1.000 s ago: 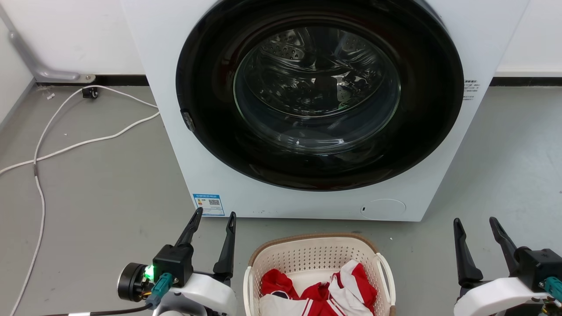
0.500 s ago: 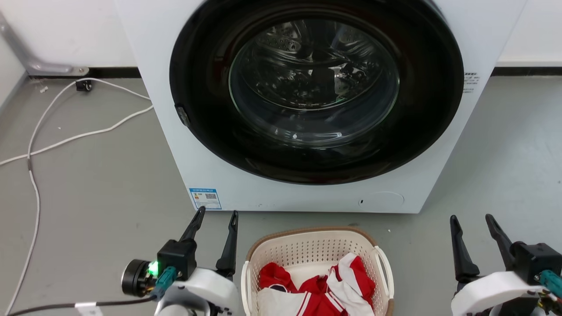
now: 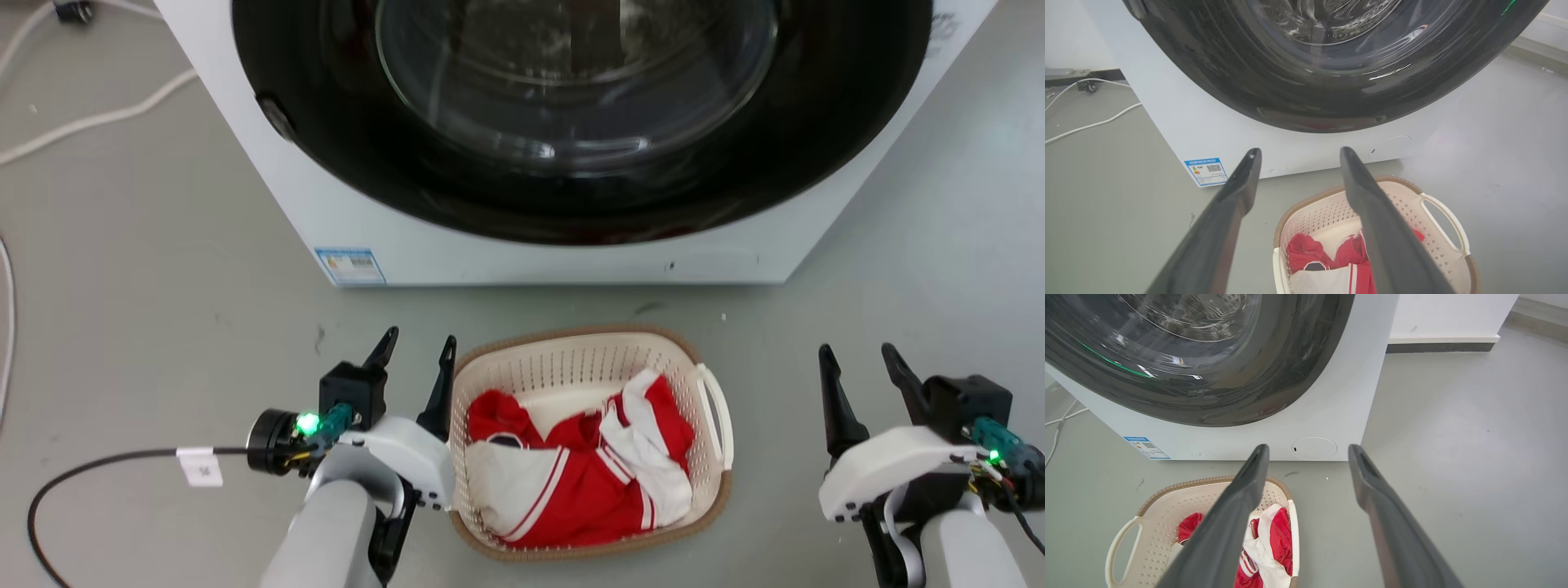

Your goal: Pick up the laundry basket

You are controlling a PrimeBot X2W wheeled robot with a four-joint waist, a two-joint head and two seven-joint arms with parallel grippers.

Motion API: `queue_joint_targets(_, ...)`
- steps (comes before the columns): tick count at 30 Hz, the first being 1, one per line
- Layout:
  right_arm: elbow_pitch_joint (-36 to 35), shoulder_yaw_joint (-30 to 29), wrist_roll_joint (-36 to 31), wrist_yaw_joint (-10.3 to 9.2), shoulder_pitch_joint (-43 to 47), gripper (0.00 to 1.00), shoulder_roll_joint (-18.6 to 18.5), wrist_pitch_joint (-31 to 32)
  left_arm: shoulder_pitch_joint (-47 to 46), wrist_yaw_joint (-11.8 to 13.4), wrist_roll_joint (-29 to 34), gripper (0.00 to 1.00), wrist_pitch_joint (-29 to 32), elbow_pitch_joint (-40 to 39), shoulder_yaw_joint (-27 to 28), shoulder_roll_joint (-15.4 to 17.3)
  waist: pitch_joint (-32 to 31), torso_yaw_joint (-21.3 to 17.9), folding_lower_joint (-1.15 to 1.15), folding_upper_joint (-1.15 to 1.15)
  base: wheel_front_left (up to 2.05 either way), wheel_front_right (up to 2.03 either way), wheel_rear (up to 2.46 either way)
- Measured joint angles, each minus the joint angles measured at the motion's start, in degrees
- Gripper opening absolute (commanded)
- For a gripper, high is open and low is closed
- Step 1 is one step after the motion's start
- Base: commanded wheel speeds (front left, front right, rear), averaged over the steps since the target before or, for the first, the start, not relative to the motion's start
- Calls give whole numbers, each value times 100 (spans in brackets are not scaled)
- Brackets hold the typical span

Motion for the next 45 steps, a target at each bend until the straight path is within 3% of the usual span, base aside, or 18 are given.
queue_joint_targets(12,1449,368,-63,0,-1305,100,2,-213,-1284,-204,-175,100,2,1835,-124,13,1385,-43,1,0,0,0,0)
queue_joint_targets(25,3188,918,135,0,-2618,100,-26,-450,-2350,-328,-531,100,196,3338,-255,94,2483,-185,0,0,0,0,0)
queue_joint_targets(34,4339,1259,436,0,-3225,100,-38,-242,-2664,-337,-981,100,557,3802,-375,113,2909,-253,0,0,0,0,0)
queue_joint_targets(45,5165,1678,748,0,-4067,100,-74,74,-3027,-346,-1533,100,1124,3841,-727,172,3348,-217,0,0,0,0,0)
